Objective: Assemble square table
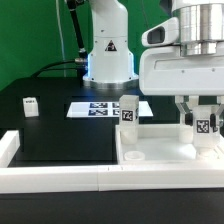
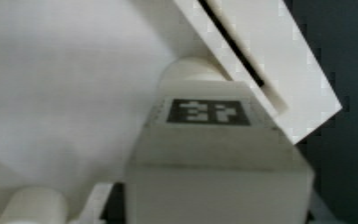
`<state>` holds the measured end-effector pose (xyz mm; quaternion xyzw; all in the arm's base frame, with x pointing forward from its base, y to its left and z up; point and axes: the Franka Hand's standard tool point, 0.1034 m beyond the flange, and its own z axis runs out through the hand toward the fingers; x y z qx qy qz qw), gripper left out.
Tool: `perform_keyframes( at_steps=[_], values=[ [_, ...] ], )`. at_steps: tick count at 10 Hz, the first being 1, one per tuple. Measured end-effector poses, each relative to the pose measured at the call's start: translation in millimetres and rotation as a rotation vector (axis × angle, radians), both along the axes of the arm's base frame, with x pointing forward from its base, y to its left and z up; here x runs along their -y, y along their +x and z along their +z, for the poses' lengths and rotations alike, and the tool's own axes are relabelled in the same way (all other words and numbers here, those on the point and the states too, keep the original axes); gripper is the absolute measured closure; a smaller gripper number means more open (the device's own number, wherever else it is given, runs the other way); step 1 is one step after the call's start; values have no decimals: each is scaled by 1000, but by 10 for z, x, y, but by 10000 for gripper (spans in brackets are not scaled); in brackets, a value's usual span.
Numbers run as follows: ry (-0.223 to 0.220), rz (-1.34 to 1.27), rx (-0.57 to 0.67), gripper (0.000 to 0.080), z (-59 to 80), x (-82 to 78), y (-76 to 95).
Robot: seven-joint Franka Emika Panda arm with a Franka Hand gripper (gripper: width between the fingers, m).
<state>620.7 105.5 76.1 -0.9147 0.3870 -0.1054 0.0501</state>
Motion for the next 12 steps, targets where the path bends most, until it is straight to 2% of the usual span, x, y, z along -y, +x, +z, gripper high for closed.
perform_keyframes(
  at_steps=[2, 6, 9, 12],
  values=[
    [65, -235, -53, 514, -32, -2, 60],
    [218, -786, -113, 512, -76, 48, 40],
    [261, -1065, -140, 512, -79, -4, 14],
    [259, -1083, -147, 512, -80, 6, 7]
  ],
)
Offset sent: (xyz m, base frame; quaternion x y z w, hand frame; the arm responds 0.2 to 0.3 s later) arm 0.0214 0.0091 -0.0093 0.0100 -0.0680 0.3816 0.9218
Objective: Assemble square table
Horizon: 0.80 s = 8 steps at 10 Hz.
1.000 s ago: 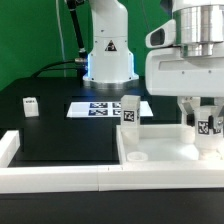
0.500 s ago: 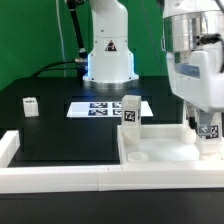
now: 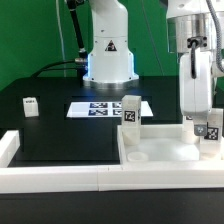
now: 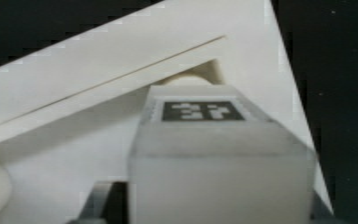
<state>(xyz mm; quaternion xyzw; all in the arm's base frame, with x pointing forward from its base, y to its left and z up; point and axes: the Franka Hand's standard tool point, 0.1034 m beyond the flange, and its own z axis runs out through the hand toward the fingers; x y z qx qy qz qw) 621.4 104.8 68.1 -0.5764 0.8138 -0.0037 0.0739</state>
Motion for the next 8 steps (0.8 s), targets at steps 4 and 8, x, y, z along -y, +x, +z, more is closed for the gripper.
perform_keyframes(
  at_steps=[4, 8],
  values=[
    [-111, 506, 0, 178, 47, -235, 20],
    [-148, 780, 17, 151, 43, -186, 30]
  ],
)
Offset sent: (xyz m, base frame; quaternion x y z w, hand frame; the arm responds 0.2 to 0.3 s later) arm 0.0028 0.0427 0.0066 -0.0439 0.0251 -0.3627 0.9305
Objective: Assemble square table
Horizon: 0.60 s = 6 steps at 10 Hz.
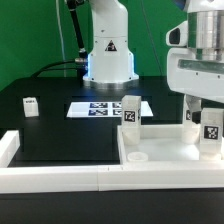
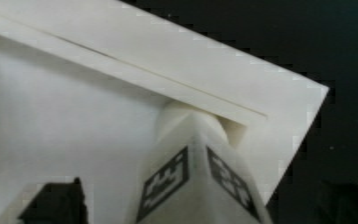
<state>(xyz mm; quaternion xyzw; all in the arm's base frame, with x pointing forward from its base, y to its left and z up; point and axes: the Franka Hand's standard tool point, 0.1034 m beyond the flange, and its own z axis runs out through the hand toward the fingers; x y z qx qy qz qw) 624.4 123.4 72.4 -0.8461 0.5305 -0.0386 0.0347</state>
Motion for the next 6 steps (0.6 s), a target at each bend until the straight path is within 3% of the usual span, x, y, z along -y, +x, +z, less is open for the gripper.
perform_keyframes(
  at_steps=[2, 4, 6],
  values=[
    [-77, 324, 39, 150, 16, 14, 41],
    [-80, 349, 39, 150, 12, 34, 44],
    [-79, 336, 39, 382, 10, 34, 43]
  ],
)
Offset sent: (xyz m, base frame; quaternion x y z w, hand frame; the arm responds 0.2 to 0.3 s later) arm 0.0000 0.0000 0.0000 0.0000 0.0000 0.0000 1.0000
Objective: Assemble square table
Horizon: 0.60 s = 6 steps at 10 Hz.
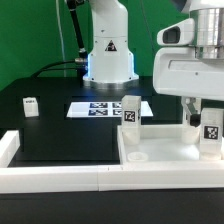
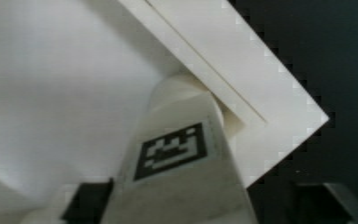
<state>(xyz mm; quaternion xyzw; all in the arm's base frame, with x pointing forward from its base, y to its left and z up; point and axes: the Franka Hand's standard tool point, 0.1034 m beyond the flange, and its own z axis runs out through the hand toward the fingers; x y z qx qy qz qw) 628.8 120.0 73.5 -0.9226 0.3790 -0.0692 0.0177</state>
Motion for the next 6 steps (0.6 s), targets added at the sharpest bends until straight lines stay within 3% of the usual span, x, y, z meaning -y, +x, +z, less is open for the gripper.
perform_keyframes(
  at_steps=[1, 2, 6],
  values=[
    [10, -66, 1, 382, -2, -3, -2],
    [21, -144, 1, 511, -4, 2, -3],
    [63, -536, -40, 511, -4, -9, -3]
  ],
)
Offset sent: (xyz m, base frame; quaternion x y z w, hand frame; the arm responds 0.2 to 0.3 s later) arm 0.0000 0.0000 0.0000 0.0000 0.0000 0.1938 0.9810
